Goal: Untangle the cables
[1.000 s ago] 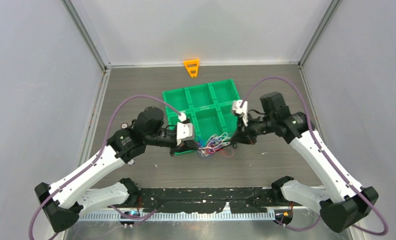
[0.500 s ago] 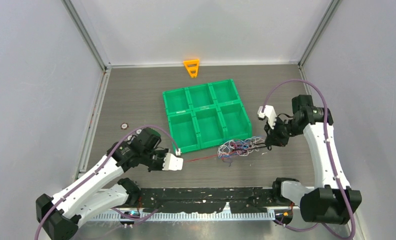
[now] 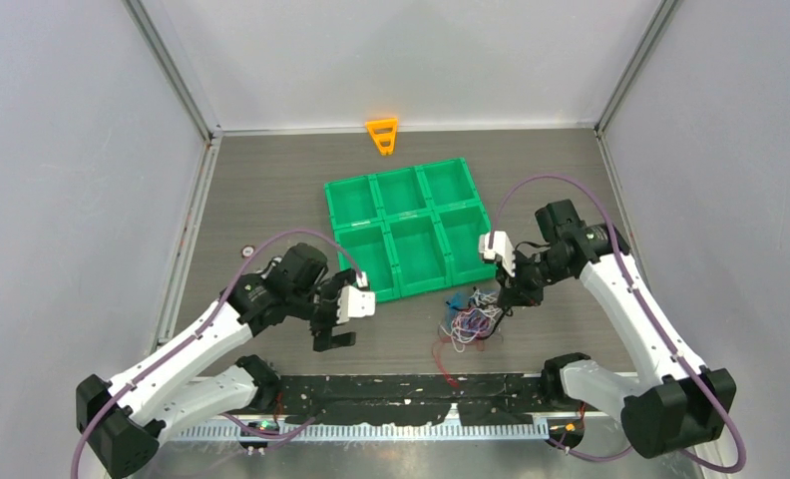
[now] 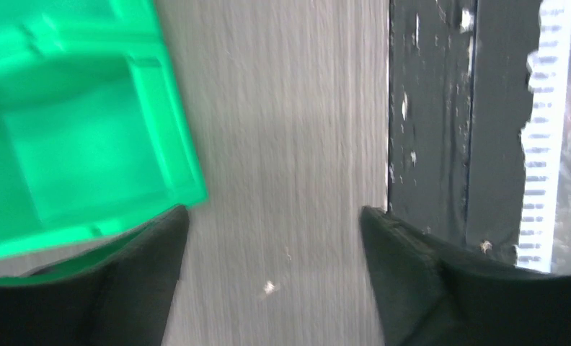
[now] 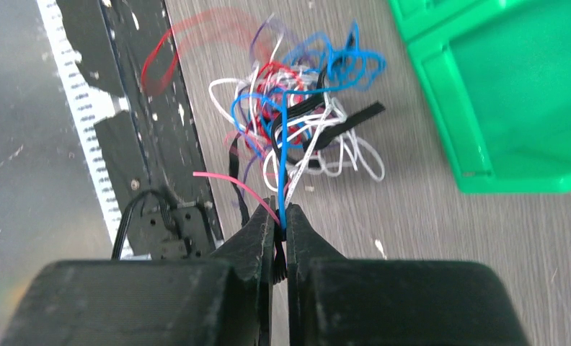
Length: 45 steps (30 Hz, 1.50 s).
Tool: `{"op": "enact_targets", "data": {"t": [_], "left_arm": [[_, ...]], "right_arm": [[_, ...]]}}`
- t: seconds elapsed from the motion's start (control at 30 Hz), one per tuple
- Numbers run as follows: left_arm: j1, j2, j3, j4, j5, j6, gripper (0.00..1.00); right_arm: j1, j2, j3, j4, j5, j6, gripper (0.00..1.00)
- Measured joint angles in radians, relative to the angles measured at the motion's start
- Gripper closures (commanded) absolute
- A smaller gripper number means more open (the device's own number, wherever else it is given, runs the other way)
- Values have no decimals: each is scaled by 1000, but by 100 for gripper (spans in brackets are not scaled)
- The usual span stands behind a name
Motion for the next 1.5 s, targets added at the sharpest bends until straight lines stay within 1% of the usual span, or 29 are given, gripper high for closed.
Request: {"op": "enact_targets", "data": {"t": [0.17,0.33,0.4,0.5,0.53,0.6,0.63,0.67,0.7,0.77,0.83,0.9,0.93,0.97,1.07,1.13,1.17,1.23,1.3,1.4,1.5], "left_arm": [[-64,41,42,221,39,-227,1],[-137,207,60,477,25,-431,0],[-159,262,59,560,8,-486,0],[-186,303,51,671,-31,-537,1],[-197,316,51,710,-43,-555,8],[-209,341,53,762,-58,-585,37],[-212,356,55,775,-60,-599,57],[-214,371,58,775,-60,-605,91],[-215,383,60,770,-57,-608,100],[-211,380,56,736,-40,-584,100],[-199,341,40,702,-20,-554,100],[-173,253,2,649,14,-507,100],[-149,183,-21,604,37,-467,100],[-130,128,-31,577,50,-426,100],[-95,-3,-47,492,63,-289,100],[-78,-68,-71,390,44,-196,100],[-71,-90,-96,383,40,-155,100],[-73,-100,-120,373,32,-80,100],[-73,-106,-135,369,25,-32,100],[-61,-132,-169,376,14,27,100],[-23,-166,-210,379,6,92,100]], "right_arm": [[87,-74,-13,134,-60,112,95],[149,-133,-11,231,-120,201,95],[165,-150,1,254,-142,233,95],[189,-176,36,286,-171,283,95],[200,-185,49,298,-180,299,94],[222,-200,72,320,-201,324,94],[230,-206,82,328,-207,334,94],[237,-211,91,335,-209,340,95],[240,-216,99,338,-208,343,95],[241,-217,115,336,-184,341,95],[235,-215,122,326,-145,327,95],[206,-206,120,284,-103,288,95],[180,-193,115,260,-86,260,95],[148,-177,105,238,-81,221,95],[-4,-112,47,166,-82,75,95],[-123,-50,21,100,-39,-29,95],[-174,-18,7,66,-74,-70,95],[-203,24,-16,-11,-116,-146,95],[-217,34,-32,-48,-137,-194,95],[-225,31,-54,-65,-161,-243,95],[-235,32,-93,-60,-168,-284,95]]}}
